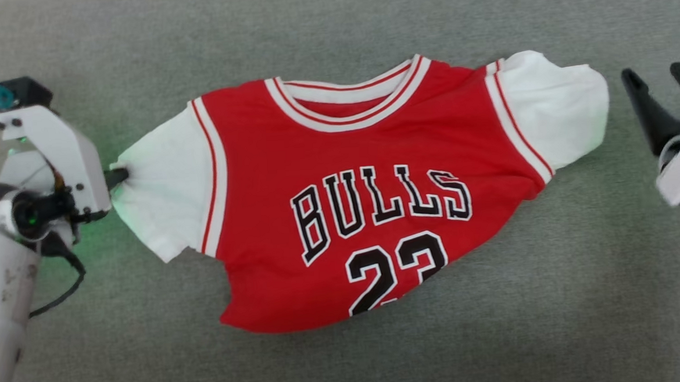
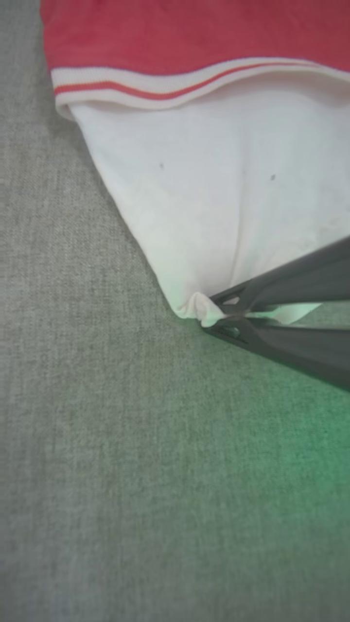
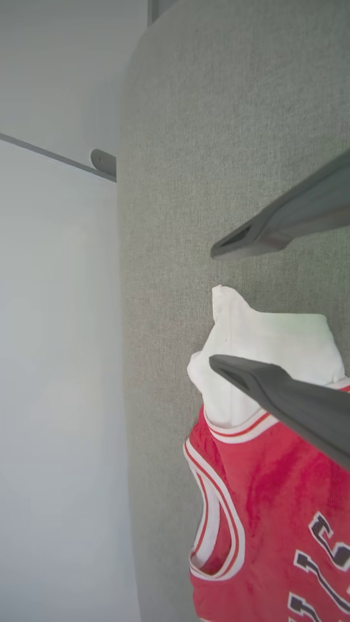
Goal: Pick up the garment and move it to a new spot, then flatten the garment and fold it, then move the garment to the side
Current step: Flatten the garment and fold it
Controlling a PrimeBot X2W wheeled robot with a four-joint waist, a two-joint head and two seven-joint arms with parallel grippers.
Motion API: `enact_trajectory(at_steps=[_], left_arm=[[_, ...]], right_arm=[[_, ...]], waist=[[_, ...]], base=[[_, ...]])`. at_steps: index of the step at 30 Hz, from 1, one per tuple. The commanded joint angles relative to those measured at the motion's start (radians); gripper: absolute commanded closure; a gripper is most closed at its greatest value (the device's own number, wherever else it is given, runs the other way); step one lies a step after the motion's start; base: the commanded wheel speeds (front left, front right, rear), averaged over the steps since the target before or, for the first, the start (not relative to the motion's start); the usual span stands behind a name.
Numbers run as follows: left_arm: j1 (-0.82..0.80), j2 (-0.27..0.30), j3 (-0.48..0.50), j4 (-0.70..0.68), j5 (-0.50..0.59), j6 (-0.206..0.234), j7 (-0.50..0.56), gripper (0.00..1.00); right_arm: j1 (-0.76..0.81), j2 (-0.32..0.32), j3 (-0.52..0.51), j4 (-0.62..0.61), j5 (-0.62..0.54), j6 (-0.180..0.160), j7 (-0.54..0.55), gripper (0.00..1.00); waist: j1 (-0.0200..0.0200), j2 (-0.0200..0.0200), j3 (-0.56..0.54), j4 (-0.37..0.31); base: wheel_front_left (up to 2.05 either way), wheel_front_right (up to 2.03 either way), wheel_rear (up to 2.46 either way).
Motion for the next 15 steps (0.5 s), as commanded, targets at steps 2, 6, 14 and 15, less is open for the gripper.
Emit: enact_trajectory(at_steps=[2, 6, 14, 15], left_arm=[[0.019, -0.067, -0.033, 0.016, 0.003, -0.010, -0.006, 1.00], [-0.007, -0.085, -0.042, 0.023, 0.005, -0.017, -0.019, 1.00], [-0.037, -0.115, -0.065, 0.042, 0.002, -0.029, -0.047, 1.00], [-0.041, -0.118, -0.067, 0.046, 0.001, -0.030, -0.051, 1.00]], right_arm=[[-0.067, -0.031, 0.005, 0.059, 0.010, -0.001, 0.076, 0.00], [-0.165, -0.064, 0.008, 0.169, 0.009, -0.001, 0.182, 0.00], [-0.308, -0.086, 0.000, 0.393, -0.009, -0.001, 0.341, 0.00], [-0.323, -0.091, 0.000, 0.422, -0.013, -0.001, 0.355, 0.00]], waist=[[0.0000, -0.0001, 0.019, 0.030], [0.0000, -0.0001, 0.034, 0.061], [0.0000, -0.0001, 0.063, 0.114], [0.0000, -0.0001, 0.067, 0.120]], base=[[0.00, 0.00, 0.00], [0.00, 0.00, 0.00], [0.00, 0.00, 0.00], [0.00, 0.00, 0.00]])
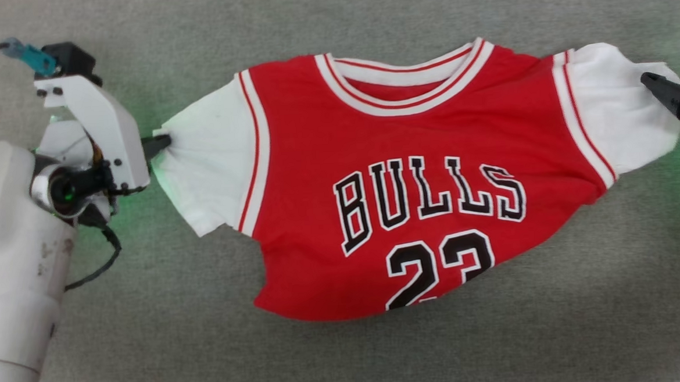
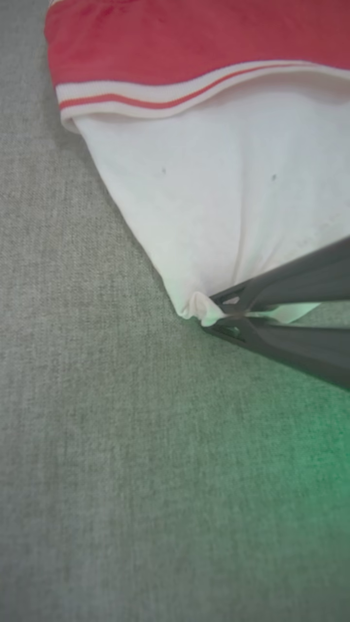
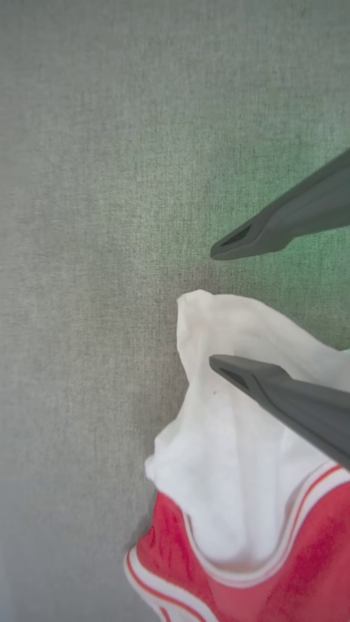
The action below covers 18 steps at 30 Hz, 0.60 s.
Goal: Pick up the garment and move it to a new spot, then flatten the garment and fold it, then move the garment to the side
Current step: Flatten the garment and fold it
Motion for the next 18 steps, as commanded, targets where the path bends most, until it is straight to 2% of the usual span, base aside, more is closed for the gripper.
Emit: enact_trajectory(at_steps=[1, 9, 10, 11, 13, 18], left_arm=[[0.032, -0.043, -0.030, 0.027, -0.003, -0.001, -0.002, 1.00], [0.014, -0.058, -0.054, 0.063, -0.019, -0.003, -0.017, 1.00], [0.011, -0.060, -0.057, 0.066, -0.022, -0.003, -0.018, 1.00], [0.009, -0.062, -0.060, 0.071, -0.022, -0.003, -0.017, 1.00], [0.006, -0.067, -0.068, 0.083, -0.026, -0.004, -0.006, 1.00], [-0.035, -0.067, -0.072, 0.103, -0.031, -0.005, -0.002, 1.00]], right_arm=[[-0.031, -0.009, 0.004, 0.043, -0.008, -0.001, 0.023, 0.00], [-0.100, 0.010, -0.003, 0.230, -0.050, -0.001, 0.151, 0.00], [-0.105, 0.006, 0.009, 0.245, -0.060, -0.001, 0.172, 0.58], [-0.104, -0.001, 0.022, 0.260, -0.075, -0.001, 0.201, 1.00], [-0.111, -0.009, 0.029, 0.275, -0.094, -0.001, 0.230, 1.00], [-0.172, 0.020, 0.003, 0.279, -0.081, 0.000, 0.208, 1.00]], waist=[[0.0000, 0.0000, 0.020, 0.024], [0.0000, 0.0000, 0.028, 0.046], [0.0000, 0.0000, 0.026, 0.047], [0.0000, 0.0000, 0.024, 0.047], [0.0000, 0.0000, 0.018, 0.046], [0.0000, 0.0000, -0.022, 0.044]], base=[[0.00, 0.00, 0.00], [0.00, 0.00, 0.00], [0.00, 0.00, 0.00], [0.00, 0.00, 0.00], [0.00, 0.00, 0.00], [0.00, 0.00, 0.00]])
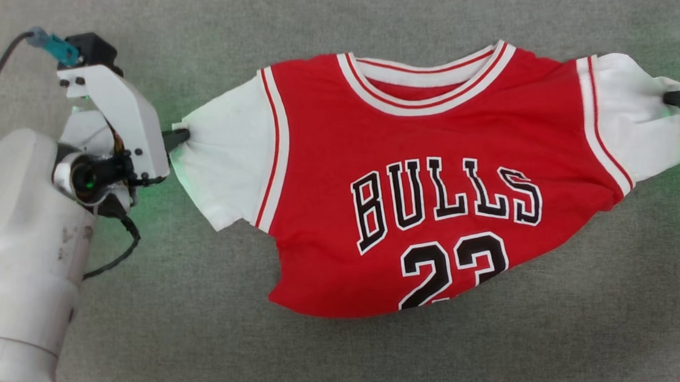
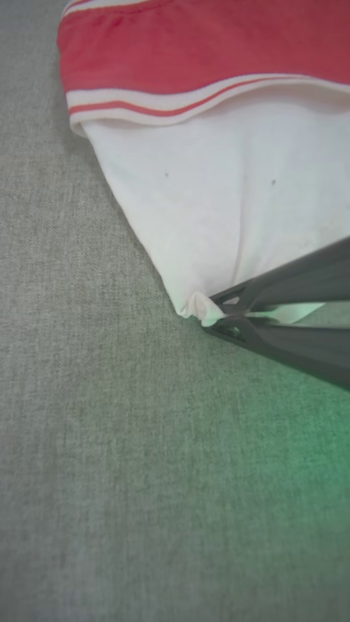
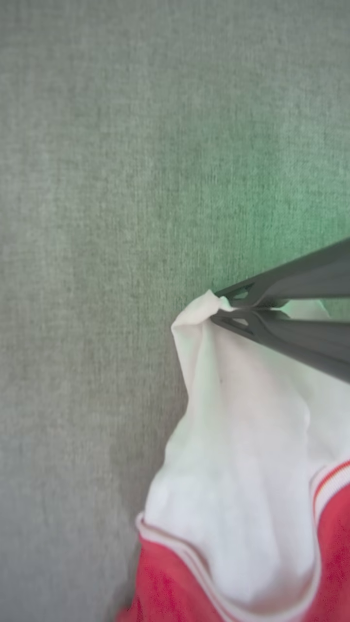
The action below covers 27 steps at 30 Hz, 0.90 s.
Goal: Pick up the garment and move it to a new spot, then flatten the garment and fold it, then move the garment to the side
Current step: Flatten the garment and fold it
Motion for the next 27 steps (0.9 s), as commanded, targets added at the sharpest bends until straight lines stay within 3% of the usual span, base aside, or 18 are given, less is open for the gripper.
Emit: enact_trajectory(at_steps=[1, 8, 27], left_arm=[[0.011, -0.019, -0.019, 0.026, 0.006, 0.004, 0.008, 1.00], [-0.107, -0.012, -0.029, 0.006, 0.035, 0.003, -0.040, 1.00], [-0.394, 0.045, -0.059, -0.039, 0.037, 0.003, -0.235, 1.00]], right_arm=[[-0.014, 0.025, -0.002, 0.015, 0.006, 0.001, -0.014, 1.00], [-0.078, 0.049, 0.037, 0.000, 0.055, 0.001, -0.098, 1.00], [-0.305, 0.039, 0.360, 0.074, 0.262, 0.001, -0.603, 1.00]], waist=[[0.0000, 0.0000, -0.037, -0.003], [0.0000, 0.0000, -0.150, -0.008], [0.0000, 0.0000, -0.455, -0.048]], base=[[0.00, 0.00, 0.00], [0.00, 0.00, 0.00], [0.00, 0.00, 0.00]])
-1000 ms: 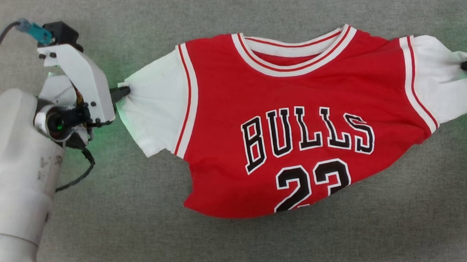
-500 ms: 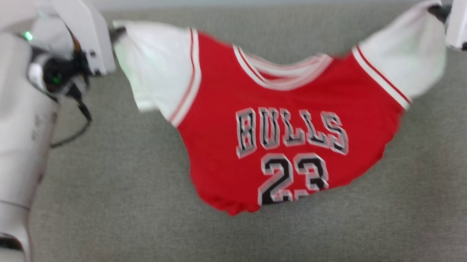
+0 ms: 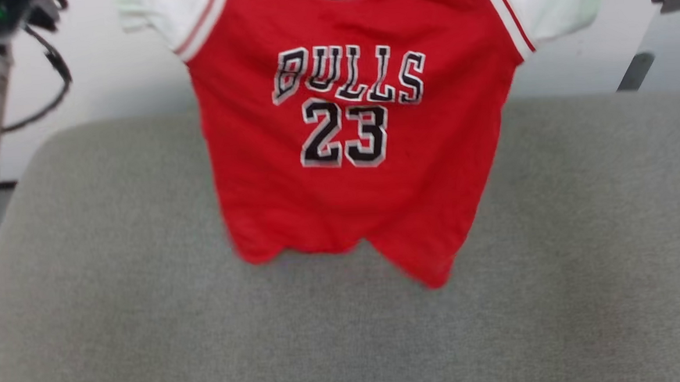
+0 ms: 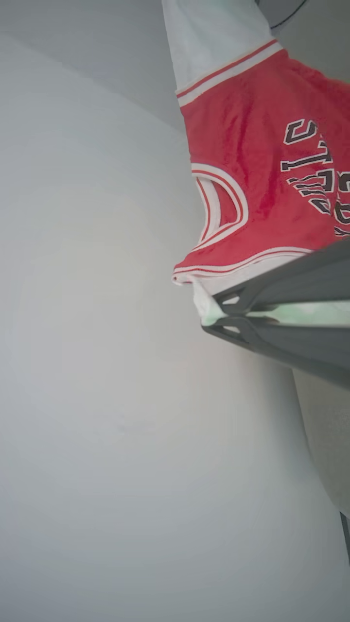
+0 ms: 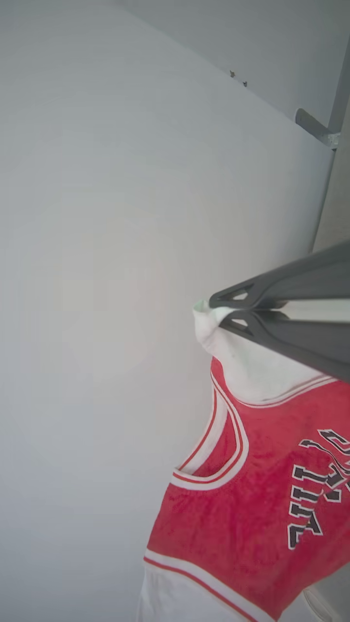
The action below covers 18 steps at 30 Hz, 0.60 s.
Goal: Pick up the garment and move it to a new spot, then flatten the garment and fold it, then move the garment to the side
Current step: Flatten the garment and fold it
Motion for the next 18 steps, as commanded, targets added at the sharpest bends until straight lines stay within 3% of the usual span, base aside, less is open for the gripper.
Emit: enact_trajectory(at_steps=[1, 11, 18], left_arm=[[-0.025, 0.011, -0.002, -0.003, -0.006, 0.001, 0.004, 1.00], [-0.108, 0.054, -0.033, -0.013, -0.046, 0.001, 0.104, 1.00], [-0.163, 0.057, -0.045, -0.036, -0.054, 0.001, 0.122, 1.00]], right_arm=[[-0.025, -0.003, 0.022, 0.003, 0.025, 0.001, -0.013, 1.00], [-0.110, -0.053, 0.138, -0.019, 0.178, 0.001, 0.006, 1.00], [-0.202, -0.094, 0.157, 0.003, 0.171, 0.001, -0.033, 1.00]], waist=[[0.0000, 0.0000, -0.070, -0.015], [0.0000, 0.0000, -0.080, -0.015], [0.0000, 0.0000, 0.063, -0.019]], base=[[0.00, 0.00, 0.00], [0.00, 0.00, 0.00], [0.00, 0.00, 0.00]])
